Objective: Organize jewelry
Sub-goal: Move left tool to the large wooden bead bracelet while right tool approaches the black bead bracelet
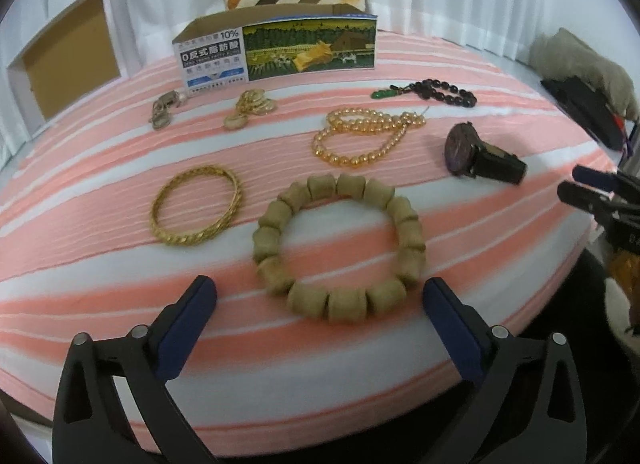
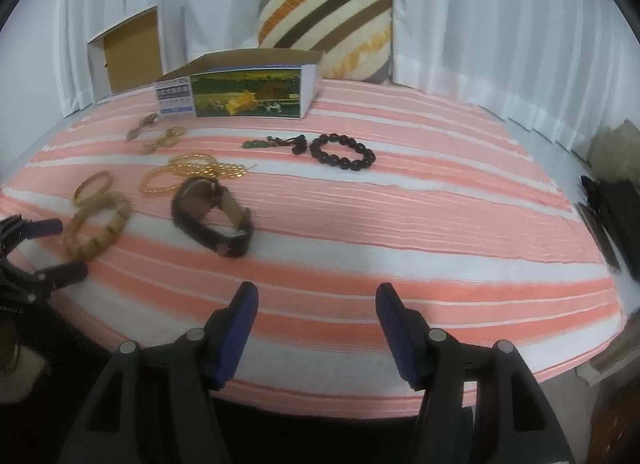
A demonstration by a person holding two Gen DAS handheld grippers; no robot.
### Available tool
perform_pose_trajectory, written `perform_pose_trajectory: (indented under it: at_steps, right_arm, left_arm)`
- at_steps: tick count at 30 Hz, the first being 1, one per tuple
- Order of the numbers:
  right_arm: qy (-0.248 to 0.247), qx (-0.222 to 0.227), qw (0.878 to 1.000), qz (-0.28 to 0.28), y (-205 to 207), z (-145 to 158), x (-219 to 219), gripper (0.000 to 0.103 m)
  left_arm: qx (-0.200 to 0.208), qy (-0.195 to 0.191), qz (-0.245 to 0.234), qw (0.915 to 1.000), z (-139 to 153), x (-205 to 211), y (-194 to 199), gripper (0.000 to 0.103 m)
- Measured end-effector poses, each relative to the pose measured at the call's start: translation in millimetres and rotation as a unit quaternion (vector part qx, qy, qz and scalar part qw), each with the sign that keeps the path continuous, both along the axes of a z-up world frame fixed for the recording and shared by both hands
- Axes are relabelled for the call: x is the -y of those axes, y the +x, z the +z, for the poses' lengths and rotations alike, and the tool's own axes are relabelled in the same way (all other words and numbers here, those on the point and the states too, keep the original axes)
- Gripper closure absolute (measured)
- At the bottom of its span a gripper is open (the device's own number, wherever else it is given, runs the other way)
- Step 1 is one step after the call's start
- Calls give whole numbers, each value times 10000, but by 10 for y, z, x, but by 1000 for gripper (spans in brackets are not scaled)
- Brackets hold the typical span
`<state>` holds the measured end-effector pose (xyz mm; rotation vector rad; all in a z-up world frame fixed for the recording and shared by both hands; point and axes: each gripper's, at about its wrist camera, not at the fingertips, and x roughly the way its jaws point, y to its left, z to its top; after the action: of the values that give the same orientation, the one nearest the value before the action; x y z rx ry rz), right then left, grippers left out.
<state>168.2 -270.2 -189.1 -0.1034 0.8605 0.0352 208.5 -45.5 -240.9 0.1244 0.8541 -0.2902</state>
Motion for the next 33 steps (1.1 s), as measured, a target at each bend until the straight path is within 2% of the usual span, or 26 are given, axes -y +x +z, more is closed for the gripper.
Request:
perform_pose_trajectory:
  at_steps: [7, 12, 14, 18, 22, 23, 25, 27, 28, 30, 33]
  right_arm:
    - [286, -76, 9995, -91, 42, -30, 90, 41]
    - [460, -91, 9970, 622, 36, -4, -97, 41]
    - [488, -101, 9962, 713, 107, 14, -109, 41]
    - [631, -92, 9978, 156, 481, 84, 195, 41]
    - [468, -754, 9960, -52, 998, -171, 405, 41]
    - [405, -597, 9974, -7, 1063, -154, 397, 40]
    - [337, -687, 9971, 51, 1221, -164, 372, 39]
    - [208, -803, 9963, 221, 1397, -202, 292, 23]
    - [45, -822, 9960, 346, 1489, -222, 224, 21]
    - [115, -791, 9956, 498, 1651, -231, 194, 20]
    - [92, -773, 9962, 400, 1884, -239, 218, 20]
  left_arm:
    - [-7, -13, 147, 9999, -12, 96, 152, 0]
    - [-26, -15, 180, 9998, -18, 116, 243, 0]
    - [-60, -16, 191, 9998, -18, 109, 271, 0]
    - [-76, -7, 226, 9997, -19, 88, 304, 0]
    - [-86, 5, 259, 9996, -25, 79, 337, 0]
    - [-99, 9, 256, 9996, -25, 74, 346, 0]
    - [-121, 14, 258, 9996, -26, 58, 366, 0]
    - [-143, 14, 275, 9995, -28, 42, 391, 0]
    - [-155, 16, 280, 9995, -28, 42, 403, 0]
    - [-202, 21, 291, 9994, -26, 34, 431, 0]
    - [-231, 28, 274, 9994, -27, 24, 437, 0]
